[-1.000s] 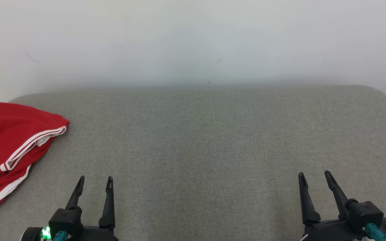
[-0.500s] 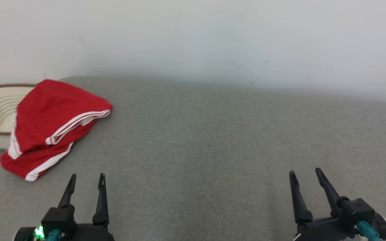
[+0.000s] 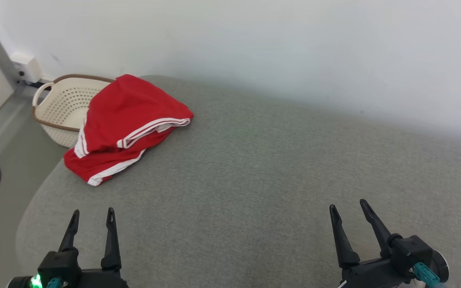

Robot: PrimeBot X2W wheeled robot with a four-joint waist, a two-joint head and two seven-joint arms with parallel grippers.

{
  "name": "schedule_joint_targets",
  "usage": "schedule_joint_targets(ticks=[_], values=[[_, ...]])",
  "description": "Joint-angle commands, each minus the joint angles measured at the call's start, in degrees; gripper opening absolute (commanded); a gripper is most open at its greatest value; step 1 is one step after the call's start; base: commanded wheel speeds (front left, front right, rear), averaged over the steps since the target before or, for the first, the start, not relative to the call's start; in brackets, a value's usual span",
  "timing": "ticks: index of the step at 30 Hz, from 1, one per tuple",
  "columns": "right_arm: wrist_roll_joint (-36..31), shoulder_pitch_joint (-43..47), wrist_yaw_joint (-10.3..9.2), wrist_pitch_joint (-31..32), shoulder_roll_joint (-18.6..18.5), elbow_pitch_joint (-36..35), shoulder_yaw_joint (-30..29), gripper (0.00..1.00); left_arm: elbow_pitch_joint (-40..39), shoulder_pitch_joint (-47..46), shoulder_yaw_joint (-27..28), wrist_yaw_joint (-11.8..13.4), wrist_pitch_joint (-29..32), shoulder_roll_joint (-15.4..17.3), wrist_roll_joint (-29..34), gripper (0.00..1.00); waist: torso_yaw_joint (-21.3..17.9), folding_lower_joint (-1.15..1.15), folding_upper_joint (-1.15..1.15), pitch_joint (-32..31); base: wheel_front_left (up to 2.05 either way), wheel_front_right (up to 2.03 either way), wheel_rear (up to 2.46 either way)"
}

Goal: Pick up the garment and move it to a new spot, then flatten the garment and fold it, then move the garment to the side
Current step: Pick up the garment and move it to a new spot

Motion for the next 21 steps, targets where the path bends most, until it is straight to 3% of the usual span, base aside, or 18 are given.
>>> schedule_joint_targets(ticks=[1,21], values=[[0.32,-0.18,0.02,0.0,-0.02,0.15,0.21,1.0,-0.29,0.88,0.03,0.16,-0.09,0.28,-0.23,1.0,1.49,0.0,0.0,-0.02,0.0,0.0,0.0],[1.43,-0.57,0.02,-0.81,0.04,0.81,0.3,1.0,-0.88,0.24,-0.34,0.93,0.31,0.75,-1.06,1.0,1.32,0.0,0.0,-0.07,0.0,0.0,0.0]])
